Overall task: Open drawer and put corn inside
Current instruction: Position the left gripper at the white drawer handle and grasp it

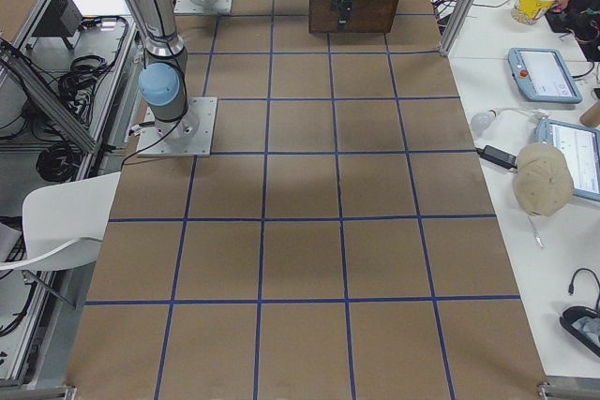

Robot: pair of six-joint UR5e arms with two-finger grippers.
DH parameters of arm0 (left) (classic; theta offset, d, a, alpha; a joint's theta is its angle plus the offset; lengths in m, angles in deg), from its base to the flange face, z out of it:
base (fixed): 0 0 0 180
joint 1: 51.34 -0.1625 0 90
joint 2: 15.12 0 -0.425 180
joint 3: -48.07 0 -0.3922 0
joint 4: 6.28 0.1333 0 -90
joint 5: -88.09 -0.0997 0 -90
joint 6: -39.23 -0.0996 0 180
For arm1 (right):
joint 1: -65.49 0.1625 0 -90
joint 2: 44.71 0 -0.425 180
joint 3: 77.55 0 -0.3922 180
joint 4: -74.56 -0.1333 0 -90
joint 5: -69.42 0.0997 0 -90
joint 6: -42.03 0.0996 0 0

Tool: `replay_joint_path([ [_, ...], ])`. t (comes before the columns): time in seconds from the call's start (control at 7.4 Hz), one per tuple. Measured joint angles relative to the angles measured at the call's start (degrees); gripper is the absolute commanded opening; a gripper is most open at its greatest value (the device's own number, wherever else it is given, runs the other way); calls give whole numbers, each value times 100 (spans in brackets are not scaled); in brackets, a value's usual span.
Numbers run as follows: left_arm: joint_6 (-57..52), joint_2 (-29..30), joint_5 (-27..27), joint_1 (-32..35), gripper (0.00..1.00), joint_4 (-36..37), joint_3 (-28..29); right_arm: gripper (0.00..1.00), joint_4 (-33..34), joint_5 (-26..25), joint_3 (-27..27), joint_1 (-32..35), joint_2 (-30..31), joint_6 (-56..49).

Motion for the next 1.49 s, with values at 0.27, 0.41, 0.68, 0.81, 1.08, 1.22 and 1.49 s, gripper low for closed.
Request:
replay_joint_path([
  [0.27,-472,283,216,-366,100,117,39,100,0,0,0,0,0,-2],
  [0.41,-705,557,252,-510,100,280,142,100,0,0,0,0,0,-3],
  [0.68,-1208,1220,349,-791,100,405,552,100,0,0,0,0,0,1],
  [0.81,-1412,1561,480,-920,100,422,761,100,2,0,0,0,0,2],
  [1.08,-1746,2171,700,-1110,100,530,1029,100,3,0,0,0,0,2],
  [1.22,-1774,2394,805,-1141,100,669,1080,100,1,0,0,0,0,2],
  [1.49,-1697,2719,1018,-1153,100,847,1086,100,-1,0,0,0,0,-2],
])
